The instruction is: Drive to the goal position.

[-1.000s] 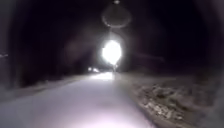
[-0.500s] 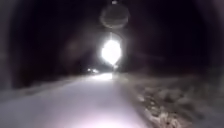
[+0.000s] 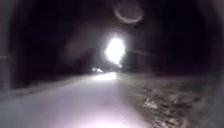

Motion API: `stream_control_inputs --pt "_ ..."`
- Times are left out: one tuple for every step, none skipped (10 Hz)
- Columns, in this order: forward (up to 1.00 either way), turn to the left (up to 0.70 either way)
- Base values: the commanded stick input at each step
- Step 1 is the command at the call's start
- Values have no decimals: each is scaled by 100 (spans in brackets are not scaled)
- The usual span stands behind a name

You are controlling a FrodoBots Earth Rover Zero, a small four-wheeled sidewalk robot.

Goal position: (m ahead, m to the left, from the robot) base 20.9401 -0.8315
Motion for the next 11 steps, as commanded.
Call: stream_control_inputs --pt "100 0" --pt "100 0" --pt "100 0" --pt "100 0" --pt "100 0" --pt "100 0" --pt "100 0" --pt "100 0" --pt "100 0" --pt "100 0" --pt "100 0"
